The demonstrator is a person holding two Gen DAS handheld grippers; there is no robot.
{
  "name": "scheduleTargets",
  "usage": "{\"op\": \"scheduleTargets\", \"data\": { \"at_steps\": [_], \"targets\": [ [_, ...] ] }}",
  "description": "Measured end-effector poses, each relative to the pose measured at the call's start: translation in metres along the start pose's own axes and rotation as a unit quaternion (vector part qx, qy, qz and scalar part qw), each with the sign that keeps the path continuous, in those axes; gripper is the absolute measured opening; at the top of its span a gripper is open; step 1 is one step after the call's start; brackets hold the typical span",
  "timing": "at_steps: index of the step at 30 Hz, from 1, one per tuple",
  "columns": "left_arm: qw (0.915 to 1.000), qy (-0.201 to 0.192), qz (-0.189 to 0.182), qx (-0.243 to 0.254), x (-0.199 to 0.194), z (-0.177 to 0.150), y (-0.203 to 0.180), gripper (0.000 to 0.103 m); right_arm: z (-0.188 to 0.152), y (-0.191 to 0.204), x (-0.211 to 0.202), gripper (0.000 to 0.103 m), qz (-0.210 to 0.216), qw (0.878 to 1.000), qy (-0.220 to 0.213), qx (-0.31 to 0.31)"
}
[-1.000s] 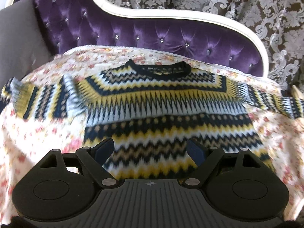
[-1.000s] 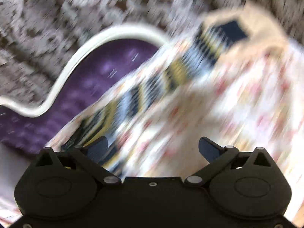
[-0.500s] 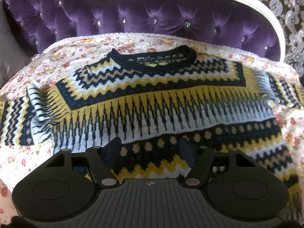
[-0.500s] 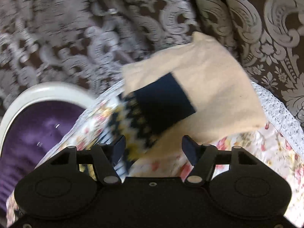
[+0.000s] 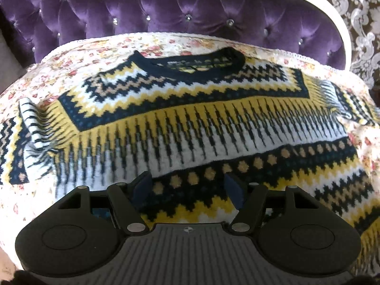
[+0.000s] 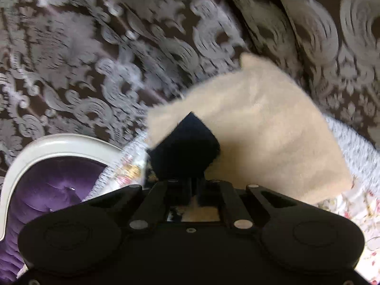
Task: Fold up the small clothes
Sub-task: 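Grasp the sweater's sleeve cuff with the right tool, then fold the held sleeve across the sweater body with the right tool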
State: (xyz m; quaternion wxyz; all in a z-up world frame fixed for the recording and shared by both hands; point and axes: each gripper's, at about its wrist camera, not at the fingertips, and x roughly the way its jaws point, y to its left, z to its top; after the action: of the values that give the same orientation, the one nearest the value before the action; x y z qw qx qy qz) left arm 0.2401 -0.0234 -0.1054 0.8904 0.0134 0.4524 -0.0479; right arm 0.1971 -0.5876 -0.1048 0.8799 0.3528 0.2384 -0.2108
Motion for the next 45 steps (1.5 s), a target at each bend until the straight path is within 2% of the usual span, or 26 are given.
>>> {"op": "scheduleTargets", "data": {
  "at_steps": [6,8,11,13,16,20,22,23,27,30,34,36,39,40,42,43,45],
  "targets": [
    [0.9995,-0.028,0.011,-0.012,-0.012,-0.001,0.023,0.065,0.006,0.072,-0.035,0.011,0.061,0.995,-0.012,-0.073],
    [0.9992,-0.033,0.012,-0.022,-0.016,-0.002,0.032,0.065,0.005,0.093,-0.040,0.011,0.083,0.994,-0.009,-0.076],
    [0.9984,-0.043,0.013,-0.036,-0.023,-0.003,0.044,0.065,-0.003,0.135,-0.051,0.011,0.106,0.987,-0.005,-0.122],
    [0.9976,-0.048,0.015,-0.047,-0.026,-0.004,0.054,0.065,-0.011,0.164,-0.056,0.011,0.141,0.980,0.008,-0.140],
    [0.9963,-0.054,0.023,-0.062,-0.027,-0.006,0.067,0.065,-0.032,0.221,-0.064,0.011,0.191,0.964,0.027,-0.183],
    [0.9945,-0.061,0.034,-0.078,-0.024,-0.011,0.086,0.065,-0.077,0.298,-0.068,0.011,0.267,0.938,0.061,-0.213],
    [0.9936,-0.062,0.038,-0.087,-0.022,-0.014,0.096,0.065,-0.107,0.338,-0.064,0.011,0.308,0.922,0.089,-0.218],
    [0.9930,-0.061,0.041,-0.093,-0.020,-0.015,0.101,0.065,-0.123,0.354,-0.063,0.011,0.318,0.918,0.099,-0.216],
    [0.9903,-0.054,0.039,-0.122,-0.016,-0.017,0.120,0.065,-0.203,0.414,-0.048,0.011,0.365,0.889,0.161,-0.225],
    [0.9888,-0.054,0.043,-0.132,-0.016,-0.018,0.127,0.065,-0.266,0.438,-0.031,0.011,0.375,0.871,0.212,-0.235],
    [0.9877,-0.053,0.039,-0.142,-0.017,-0.020,0.131,0.065,-0.341,0.453,-0.007,0.011,0.366,0.850,0.274,-0.260],
    [0.9879,-0.052,0.040,-0.141,-0.018,-0.022,0.131,0.065,-0.367,0.452,-0.002,0.012,0.365,0.842,0.296,-0.266],
    [0.9878,-0.050,0.039,-0.142,-0.018,-0.023,0.131,0.065,-0.381,0.447,-0.002,0.021,0.379,0.823,0.318,-0.278],
    [0.9876,-0.050,0.038,-0.144,-0.017,-0.023,0.131,0.065,-0.379,0.444,-0.005,0.026,0.382,0.822,0.315,-0.282],
    [0.9872,-0.048,0.037,-0.147,-0.017,-0.023,0.131,0.065,-0.364,0.436,-0.013,0.044,0.382,0.829,0.290,-0.289],
    [0.9871,-0.048,0.036,-0.149,-0.016,-0.024,0.131,0.065,-0.357,0.433,-0.016,0.057,0.378,0.834,0.277,-0.291],
    [0.9871,-0.045,0.038,-0.149,-0.014,-0.024,0.130,0.065,-0.345,0.425,-0.017,0.059,0.367,0.846,0.253,-0.293]
  ]
}}
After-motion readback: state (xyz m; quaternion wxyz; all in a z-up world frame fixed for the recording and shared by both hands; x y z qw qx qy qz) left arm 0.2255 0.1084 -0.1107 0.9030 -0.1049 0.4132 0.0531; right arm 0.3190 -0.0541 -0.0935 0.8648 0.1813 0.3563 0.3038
